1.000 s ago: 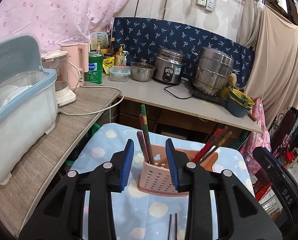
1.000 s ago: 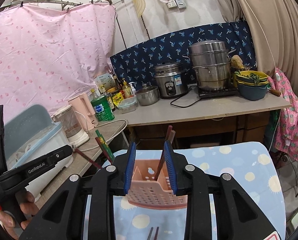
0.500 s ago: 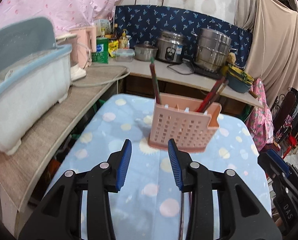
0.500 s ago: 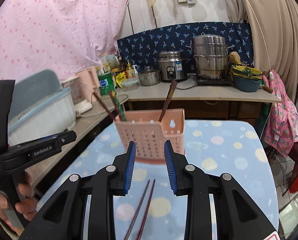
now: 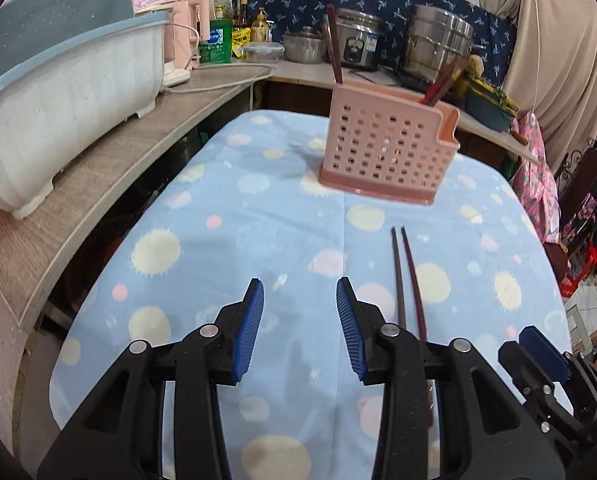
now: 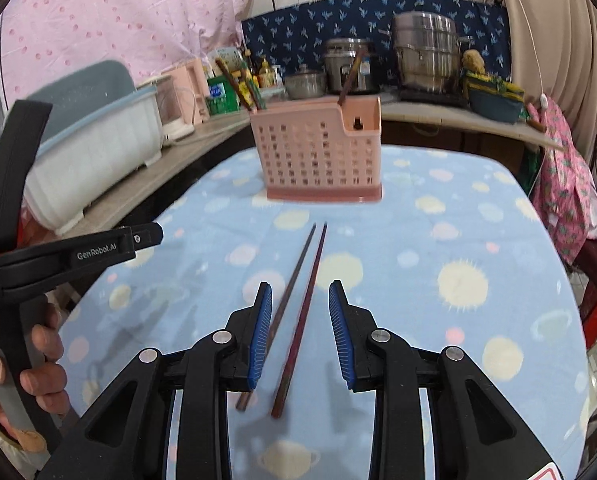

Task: Organize utensils
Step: 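Withdraw both grippers back over the last two dark red chopsticks, then grasp one dark red chopstick with the right gripper while the left gripper grasps the other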

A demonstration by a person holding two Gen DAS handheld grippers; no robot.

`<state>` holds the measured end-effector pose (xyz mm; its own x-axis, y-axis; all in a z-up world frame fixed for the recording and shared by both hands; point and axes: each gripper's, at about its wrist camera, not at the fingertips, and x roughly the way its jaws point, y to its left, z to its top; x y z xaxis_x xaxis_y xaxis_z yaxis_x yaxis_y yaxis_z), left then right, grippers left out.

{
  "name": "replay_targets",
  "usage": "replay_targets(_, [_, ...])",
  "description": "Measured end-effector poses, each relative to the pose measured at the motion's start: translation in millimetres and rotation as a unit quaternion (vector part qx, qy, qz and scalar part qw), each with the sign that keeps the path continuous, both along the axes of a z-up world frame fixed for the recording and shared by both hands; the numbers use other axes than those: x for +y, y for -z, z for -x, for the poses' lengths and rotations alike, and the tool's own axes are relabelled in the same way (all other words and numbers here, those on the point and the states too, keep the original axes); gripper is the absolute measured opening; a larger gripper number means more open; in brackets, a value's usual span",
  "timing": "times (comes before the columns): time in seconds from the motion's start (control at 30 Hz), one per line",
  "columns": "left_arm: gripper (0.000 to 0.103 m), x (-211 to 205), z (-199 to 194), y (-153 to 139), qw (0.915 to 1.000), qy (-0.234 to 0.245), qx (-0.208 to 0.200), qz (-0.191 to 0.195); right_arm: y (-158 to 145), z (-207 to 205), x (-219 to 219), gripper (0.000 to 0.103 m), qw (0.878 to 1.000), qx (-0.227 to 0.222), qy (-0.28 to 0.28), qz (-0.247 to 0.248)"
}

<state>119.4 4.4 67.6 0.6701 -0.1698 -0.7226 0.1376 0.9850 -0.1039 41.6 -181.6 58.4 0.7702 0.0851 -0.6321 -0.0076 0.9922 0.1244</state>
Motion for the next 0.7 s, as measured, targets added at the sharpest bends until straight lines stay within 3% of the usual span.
replay_targets(0.27, [0.036, 2.1, 26.4, 27.8, 0.9996, 0.007, 0.028, 0.000, 43.7, 17.9, 4.6, 0.029, 0.999, 0.045, 0.008, -0.020])
replay_targets(0.7, [0.046, -4.7, 42.8, 47.7, 0.9984, 0.019, 0.052, -0.013, 72.0, 7.9, 21.6, 0.029, 0.996, 0.085, 0.006, -0.023])
